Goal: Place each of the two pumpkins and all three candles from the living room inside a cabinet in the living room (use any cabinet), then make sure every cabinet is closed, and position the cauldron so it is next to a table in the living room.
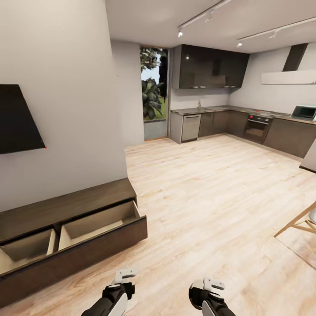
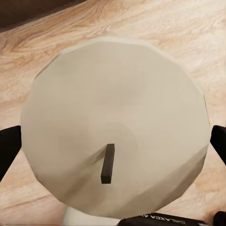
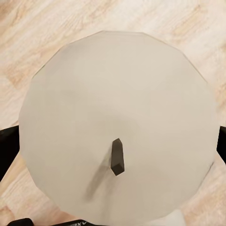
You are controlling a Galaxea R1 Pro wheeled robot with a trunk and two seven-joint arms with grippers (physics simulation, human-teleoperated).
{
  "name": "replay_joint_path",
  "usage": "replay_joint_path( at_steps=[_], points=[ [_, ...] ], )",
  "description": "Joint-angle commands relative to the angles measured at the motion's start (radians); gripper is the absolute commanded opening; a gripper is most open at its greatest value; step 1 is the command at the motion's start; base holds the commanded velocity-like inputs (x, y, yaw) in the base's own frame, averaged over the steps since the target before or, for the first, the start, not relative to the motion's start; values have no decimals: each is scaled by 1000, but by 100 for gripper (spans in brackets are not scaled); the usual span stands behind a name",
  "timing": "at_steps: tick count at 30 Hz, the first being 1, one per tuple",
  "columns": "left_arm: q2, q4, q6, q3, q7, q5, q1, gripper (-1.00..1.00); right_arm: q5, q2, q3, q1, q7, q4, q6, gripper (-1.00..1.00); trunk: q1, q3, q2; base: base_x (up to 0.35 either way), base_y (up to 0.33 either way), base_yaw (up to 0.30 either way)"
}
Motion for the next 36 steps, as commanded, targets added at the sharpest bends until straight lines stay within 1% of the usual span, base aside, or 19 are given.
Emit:
replay_joint_path(
  at_steps=[1,11,19,26,36],
  points=[
    [0,-1,4,-5,9,7,-1,-100,-8,-1,6,0,-10,-3,4,-100,-4,2,6,0,0,288],
    [-1,-1,5,-4,10,11,-1,-100,-8,-1,6,0,-10,-3,4,-100,-42,33,76,0,0,288],
    [-1,-2,4,-7,8,7,-1,-100,-8,-1,6,0,-10,-3,4,-100,-42,33,76,6,0,287],
    [-1,-2,3,-11,8,6,-1,-100,-8,-1,6,0,-10,-3,4,-100,-42,33,76,192,0,287],
    [-1,-2,3,-10,8,5,-1,-100,-11,-1,4,0,-10,-2,13,-100,-42,29,76,12,0,256]
  ],
)
